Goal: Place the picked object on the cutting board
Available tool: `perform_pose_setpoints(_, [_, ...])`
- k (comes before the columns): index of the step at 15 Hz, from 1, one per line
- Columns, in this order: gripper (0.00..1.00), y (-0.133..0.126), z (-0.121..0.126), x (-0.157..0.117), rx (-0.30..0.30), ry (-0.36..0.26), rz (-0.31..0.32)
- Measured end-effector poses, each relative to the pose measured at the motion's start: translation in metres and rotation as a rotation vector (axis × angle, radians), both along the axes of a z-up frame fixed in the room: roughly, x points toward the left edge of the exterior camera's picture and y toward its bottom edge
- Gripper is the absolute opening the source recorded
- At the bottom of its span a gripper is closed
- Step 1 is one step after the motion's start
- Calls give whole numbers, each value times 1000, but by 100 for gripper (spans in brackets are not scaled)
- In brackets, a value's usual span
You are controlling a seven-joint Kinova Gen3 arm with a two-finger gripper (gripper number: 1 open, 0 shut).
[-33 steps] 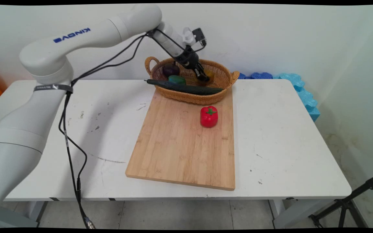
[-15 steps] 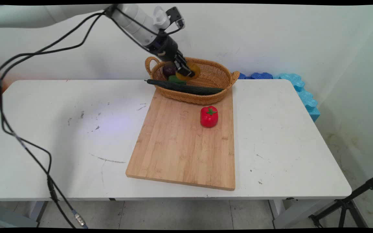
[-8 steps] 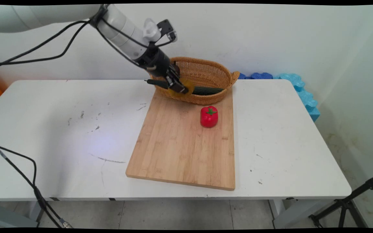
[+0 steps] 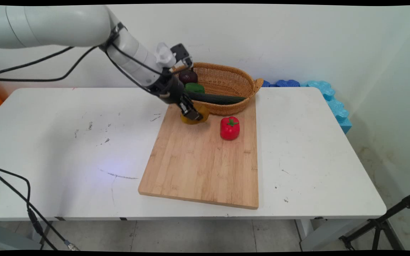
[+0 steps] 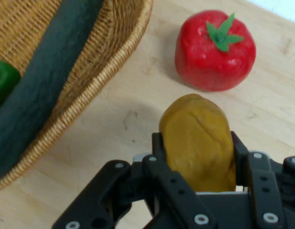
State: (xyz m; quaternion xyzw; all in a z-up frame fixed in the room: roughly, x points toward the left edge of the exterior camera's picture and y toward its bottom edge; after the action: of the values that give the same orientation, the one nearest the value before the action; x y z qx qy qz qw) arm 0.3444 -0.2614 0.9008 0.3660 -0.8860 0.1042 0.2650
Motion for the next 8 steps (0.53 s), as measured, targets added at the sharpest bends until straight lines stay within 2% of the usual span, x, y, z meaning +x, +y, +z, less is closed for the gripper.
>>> perform_pose_setpoints(4, [0,4,-29,-6,15,-10,28])
perform_pose_setpoints(8, [0,3,-45,-9,17,-14,39])
